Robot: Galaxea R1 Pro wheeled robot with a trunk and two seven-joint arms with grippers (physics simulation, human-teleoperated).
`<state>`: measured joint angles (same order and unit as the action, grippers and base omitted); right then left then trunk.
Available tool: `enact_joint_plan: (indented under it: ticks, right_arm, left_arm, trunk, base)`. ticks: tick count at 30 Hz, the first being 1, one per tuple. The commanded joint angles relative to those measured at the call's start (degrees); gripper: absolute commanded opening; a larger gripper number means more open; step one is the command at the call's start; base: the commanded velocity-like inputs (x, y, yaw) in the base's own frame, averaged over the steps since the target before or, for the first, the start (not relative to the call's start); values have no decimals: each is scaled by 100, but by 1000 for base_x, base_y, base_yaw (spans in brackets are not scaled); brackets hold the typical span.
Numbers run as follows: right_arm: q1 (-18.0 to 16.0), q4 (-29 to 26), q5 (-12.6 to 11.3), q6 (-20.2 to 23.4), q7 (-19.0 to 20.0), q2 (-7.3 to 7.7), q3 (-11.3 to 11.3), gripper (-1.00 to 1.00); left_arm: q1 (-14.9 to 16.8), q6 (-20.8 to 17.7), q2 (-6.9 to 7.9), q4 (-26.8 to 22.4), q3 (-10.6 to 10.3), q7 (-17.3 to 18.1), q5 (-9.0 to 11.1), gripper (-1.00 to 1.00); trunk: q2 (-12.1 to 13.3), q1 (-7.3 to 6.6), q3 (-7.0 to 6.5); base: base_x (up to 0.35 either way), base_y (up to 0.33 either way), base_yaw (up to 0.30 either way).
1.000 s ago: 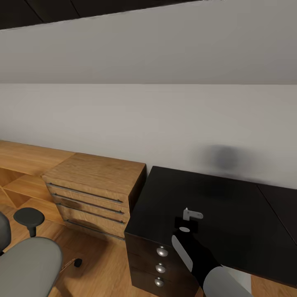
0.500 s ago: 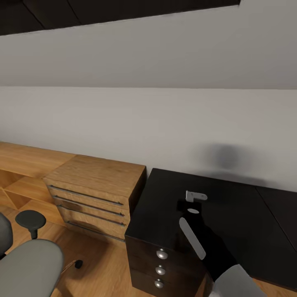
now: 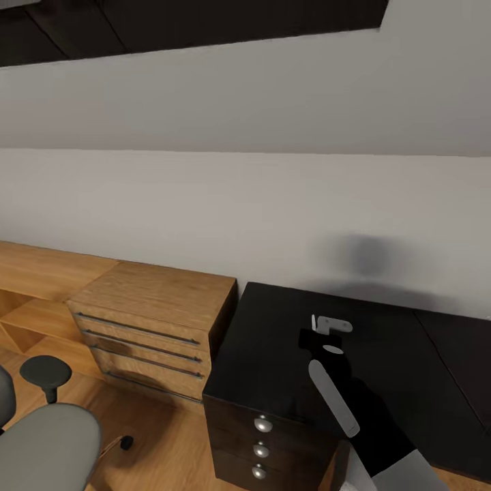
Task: In the bedroom, organize the workspace by keeping the computer under the desk, ensuring the monitor is on the desk, placing the keyboard on the desk next to the monitor, placing the mouse on the desk next to the keyboard, moving the folder from the swivel chair onto the desk next to the mouse, stacking the notebook on top of the folder with the pen on top of the notebook, and positioning the swivel chair next to the desk.
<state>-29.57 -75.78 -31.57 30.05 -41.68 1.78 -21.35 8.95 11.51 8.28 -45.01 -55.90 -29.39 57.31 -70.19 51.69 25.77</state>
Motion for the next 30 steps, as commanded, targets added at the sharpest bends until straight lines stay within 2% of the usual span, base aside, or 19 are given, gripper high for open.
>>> enact_joint_plan:
  ticks: [1,6,18,22,27,30]
  right_arm:
    - [-6,-13,-60,1,-41,38,-10,-100]
    - [-5,-23,-68,-7,-50,93,123,-100]
    - [-5,-12,-61,-17,-43,116,518,-100]
    - [-5,-11,-54,-17,-42,124,615,-100]
    - [-5,-11,-65,-21,-22,271,749,-100]
    - [-5,-15,-66,-20,-17,307,813,-100]
  left_arm:
    - [10,45,7,-9,-43,-32,61,100]
    - [10,45,7,-8,-44,-25,57,100]
    - [10,45,7,14,-61,-16,64,100]
    - [10,45,7,26,-48,-24,77,100]
    - [10,45,7,27,-39,-37,79,100]
    - [10,45,7,27,-36,-40,85,100]
  trunk:
    - [37,-22,-18]
    - [78,-44,-64]
    - [78,-44,-126]
    - [78,-44,-140]
    - [78,-44,-153]
    - [78,-44,-160]
  base:
    - [0,0,-226]
    - [0,0,-239]
    - [-1,0,-249]
    - [-155,-41,-268]
    - [-196,-134,-275]
    - [-42,-35,-279]
